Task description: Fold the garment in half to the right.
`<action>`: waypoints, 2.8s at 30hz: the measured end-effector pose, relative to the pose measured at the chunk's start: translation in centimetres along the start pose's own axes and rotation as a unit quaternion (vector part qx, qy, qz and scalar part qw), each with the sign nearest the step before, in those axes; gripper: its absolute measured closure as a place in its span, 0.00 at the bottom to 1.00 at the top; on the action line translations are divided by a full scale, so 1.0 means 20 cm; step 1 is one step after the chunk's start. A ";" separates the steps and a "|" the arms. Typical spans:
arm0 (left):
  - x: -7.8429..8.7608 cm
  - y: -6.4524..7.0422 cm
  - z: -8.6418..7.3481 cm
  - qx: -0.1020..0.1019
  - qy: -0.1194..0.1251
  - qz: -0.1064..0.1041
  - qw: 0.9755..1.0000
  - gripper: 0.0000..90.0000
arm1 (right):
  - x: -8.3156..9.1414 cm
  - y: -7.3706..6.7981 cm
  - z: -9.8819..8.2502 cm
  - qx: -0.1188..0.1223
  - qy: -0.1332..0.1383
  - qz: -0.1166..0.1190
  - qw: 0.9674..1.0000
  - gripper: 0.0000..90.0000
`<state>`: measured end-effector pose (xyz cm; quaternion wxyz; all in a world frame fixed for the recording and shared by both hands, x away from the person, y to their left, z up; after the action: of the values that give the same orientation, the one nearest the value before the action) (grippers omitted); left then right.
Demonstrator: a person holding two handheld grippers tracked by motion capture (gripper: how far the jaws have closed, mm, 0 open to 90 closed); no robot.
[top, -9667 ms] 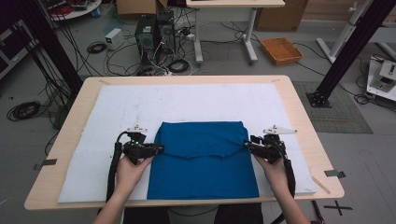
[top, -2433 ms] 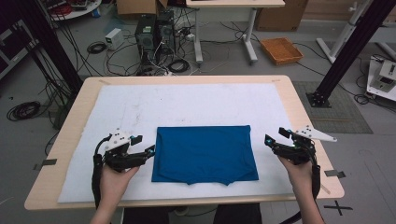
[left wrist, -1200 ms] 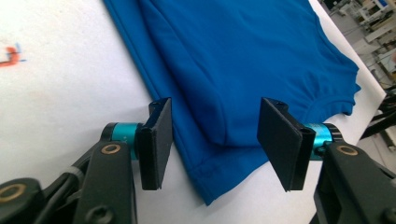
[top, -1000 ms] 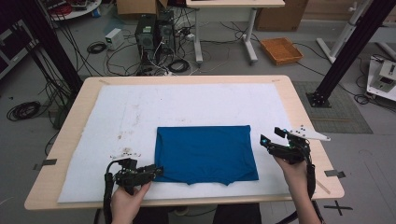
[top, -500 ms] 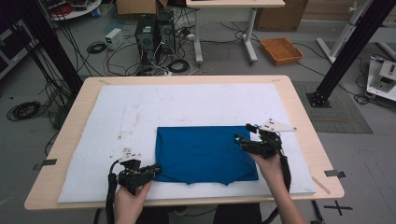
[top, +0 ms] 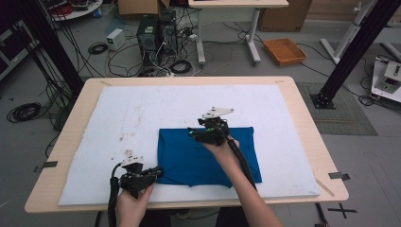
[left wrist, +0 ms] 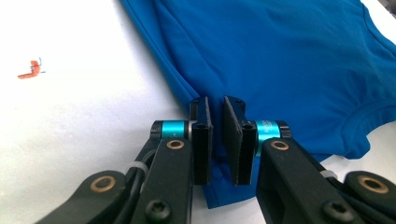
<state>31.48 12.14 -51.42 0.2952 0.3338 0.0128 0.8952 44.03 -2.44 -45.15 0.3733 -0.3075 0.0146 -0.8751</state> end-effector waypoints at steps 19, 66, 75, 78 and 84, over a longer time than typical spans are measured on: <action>0.00 0.00 -0.01 -0.001 0.006 -0.003 1.000 0.90 | -0.60 -0.24 0.05 0.001 -0.093 0.014 0.996 0.78; 0.00 0.01 -0.01 -0.008 0.009 -0.001 1.000 0.91 | -0.72 -0.29 -0.01 0.065 -0.142 -0.056 0.986 0.96; 0.02 0.01 0.00 -0.015 0.011 0.001 1.000 0.93 | -0.63 -0.27 0.11 0.026 -0.095 -0.029 0.995 0.98; 0.04 0.03 0.04 -0.019 0.022 0.002 1.000 0.93 | -0.56 -0.25 0.17 0.010 -0.074 -0.011 0.997 0.98; 0.09 0.14 0.15 -0.053 0.039 -0.009 0.998 0.93 | -0.39 -0.19 0.25 -0.020 -0.043 0.021 0.999 0.98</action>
<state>30.66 10.25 -47.45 0.3201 0.2819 -0.0204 0.9042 48.51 6.49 -44.27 0.3859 -0.3520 0.0228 -0.8524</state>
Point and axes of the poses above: each handheld gripper's, and its own axes: x roughly backward along the jaws, z roughly out of its top, y roughly to its right, the point moved 10 cm from there along -x, roughly forward along the jaws, and after that the axes turned 12 degrees about -x, right-handed, at the moved point
